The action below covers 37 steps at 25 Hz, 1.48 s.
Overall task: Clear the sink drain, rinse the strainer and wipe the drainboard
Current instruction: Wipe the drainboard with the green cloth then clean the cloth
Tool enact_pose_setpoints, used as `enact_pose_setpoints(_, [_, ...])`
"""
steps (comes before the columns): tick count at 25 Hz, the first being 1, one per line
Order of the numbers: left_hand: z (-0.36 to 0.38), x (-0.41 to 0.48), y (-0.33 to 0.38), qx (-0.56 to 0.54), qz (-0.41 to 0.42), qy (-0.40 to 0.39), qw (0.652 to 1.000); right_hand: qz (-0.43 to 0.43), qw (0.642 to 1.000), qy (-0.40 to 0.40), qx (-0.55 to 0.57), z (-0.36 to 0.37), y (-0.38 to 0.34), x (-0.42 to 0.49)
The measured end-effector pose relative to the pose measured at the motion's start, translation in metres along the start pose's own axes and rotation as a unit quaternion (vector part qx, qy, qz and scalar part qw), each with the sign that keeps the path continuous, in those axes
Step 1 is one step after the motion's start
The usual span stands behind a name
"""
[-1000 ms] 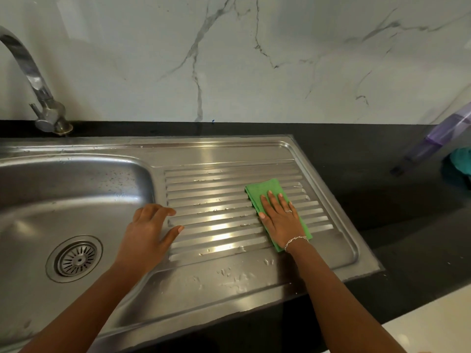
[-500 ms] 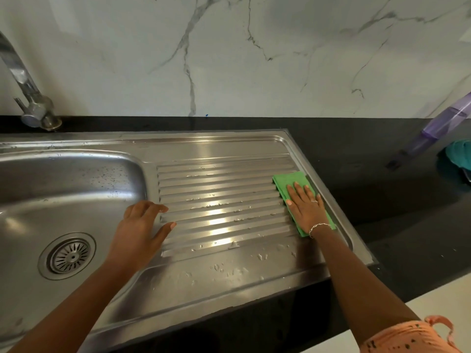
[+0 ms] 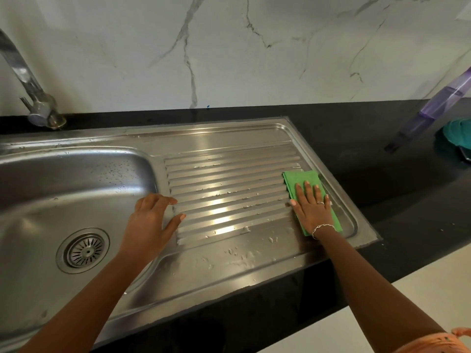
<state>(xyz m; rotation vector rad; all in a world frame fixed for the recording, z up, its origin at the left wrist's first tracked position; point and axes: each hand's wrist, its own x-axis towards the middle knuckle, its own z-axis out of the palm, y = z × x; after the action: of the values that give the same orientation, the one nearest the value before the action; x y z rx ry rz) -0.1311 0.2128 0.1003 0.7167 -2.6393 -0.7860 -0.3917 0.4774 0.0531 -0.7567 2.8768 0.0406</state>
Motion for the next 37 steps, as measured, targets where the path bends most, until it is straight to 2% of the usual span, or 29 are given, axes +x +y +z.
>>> enact_pose_setpoints(21, [-0.030, -0.007, -0.047, -0.025, 0.035, -0.007, 0.999, -0.074, 0.997, 0.010, 0.009, 0.016, -0.172, -0.076])
enact_pose_setpoints(30, [-0.046, -0.015, -0.061, -0.025, 0.023, -0.006, 0.999, -0.130, 0.991, -0.003, 0.016, 0.029, -0.249, -0.111])
enact_pose_setpoints(37, [-0.050, -0.018, -0.062, -0.020, 0.029, -0.007, 0.999, -0.215, 0.976, -0.030, 0.005, 0.027, -0.264, -0.123])
